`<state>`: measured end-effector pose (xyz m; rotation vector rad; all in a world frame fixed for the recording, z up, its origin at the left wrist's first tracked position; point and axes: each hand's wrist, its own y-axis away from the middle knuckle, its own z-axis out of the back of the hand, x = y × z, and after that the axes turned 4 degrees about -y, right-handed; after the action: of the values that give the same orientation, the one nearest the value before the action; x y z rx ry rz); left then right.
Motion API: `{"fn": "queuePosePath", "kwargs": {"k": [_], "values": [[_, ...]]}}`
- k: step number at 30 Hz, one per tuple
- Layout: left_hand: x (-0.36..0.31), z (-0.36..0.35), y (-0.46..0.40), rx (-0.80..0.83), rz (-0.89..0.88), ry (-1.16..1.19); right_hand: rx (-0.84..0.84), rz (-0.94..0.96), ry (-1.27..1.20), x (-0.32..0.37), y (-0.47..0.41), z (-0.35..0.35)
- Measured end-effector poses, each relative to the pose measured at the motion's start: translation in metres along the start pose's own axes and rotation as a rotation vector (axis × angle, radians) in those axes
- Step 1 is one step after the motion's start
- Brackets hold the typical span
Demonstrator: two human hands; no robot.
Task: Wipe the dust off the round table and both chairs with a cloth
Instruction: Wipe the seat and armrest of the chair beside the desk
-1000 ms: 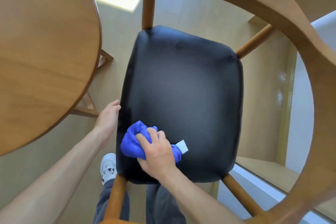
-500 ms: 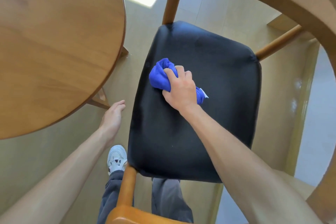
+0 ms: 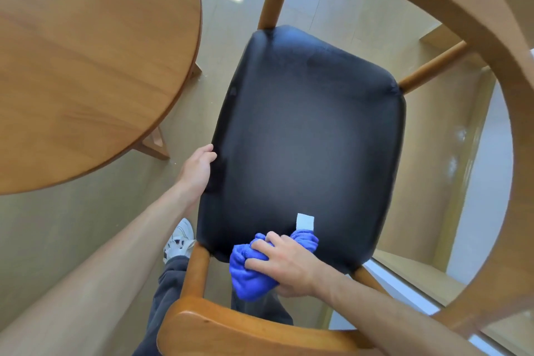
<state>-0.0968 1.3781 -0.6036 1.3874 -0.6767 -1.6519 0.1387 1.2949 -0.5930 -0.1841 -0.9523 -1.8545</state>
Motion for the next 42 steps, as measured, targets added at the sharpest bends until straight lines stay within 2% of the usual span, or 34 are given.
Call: {"fn": "queuePosePath", "kwargs": {"k": [2, 3, 7, 9, 11, 13, 15, 20, 25, 27, 30, 32, 35, 38, 42], "values": [[-0.002, 0.001, 0.003, 0.009, -0.004, -0.009, 0.063, 0.011, -0.032, -0.007, 0.008, 0.008], [-0.003, 0.001, 0.005, 0.015, -0.006, -0.015, 0.036, 0.003, -0.052, -0.011, 0.013, 0.015], [-0.004, 0.0, 0.007, 0.01, -0.01, -0.011, -0.342, -0.128, -0.025, -0.054, 0.012, 0.06], [-0.002, -0.001, 0.008, 0.011, -0.011, -0.008, -0.523, -0.273, 0.02, -0.078, -0.013, 0.089], [0.001, 0.0, 0.006, 0.011, -0.022, -0.005, -0.632, -0.502, 0.009, -0.094, -0.047, 0.107], [0.005, 0.002, 0.004, 0.011, -0.036, -0.006, -0.656, -0.735, -0.07, -0.098, -0.077, 0.11], [0.008, 0.004, 0.001, 0.033, -0.043, -0.006, -0.679, -0.831, -0.087, -0.089, -0.092, 0.1], [0.011, 0.006, 0.005, 0.082, -0.053, 0.043, -0.742, -0.65, -0.109, -0.038, -0.083, 0.061], [0.013, 0.004, 0.009, 0.125, -0.074, 0.008, -0.613, -0.428, -0.114, 0.007, -0.062, 0.018], [0.013, 0.003, 0.012, 0.123, -0.077, -0.003, -0.512, -0.3, -0.133, 0.019, -0.047, 0.002], [0.011, 0.005, 0.015, 0.126, -0.07, -0.022, -0.214, -0.158, -0.173, 0.017, -0.03, 0.004], [0.01, 0.007, 0.017, 0.127, -0.069, -0.039, -0.086, -0.119, -0.116, 0.005, -0.021, 0.017], [0.006, 0.009, 0.018, 0.119, -0.076, -0.078, -0.231, -0.199, -0.089, -0.023, -0.001, 0.044], [0.002, 0.01, 0.016, 0.103, -0.088, -0.109, -0.468, -0.444, -0.102, -0.073, 0.019, 0.078], [-0.001, 0.002, 0.011, 0.098, -0.114, -0.132, -0.66, -0.815, -0.105, -0.146, 0.029, 0.104]]}}
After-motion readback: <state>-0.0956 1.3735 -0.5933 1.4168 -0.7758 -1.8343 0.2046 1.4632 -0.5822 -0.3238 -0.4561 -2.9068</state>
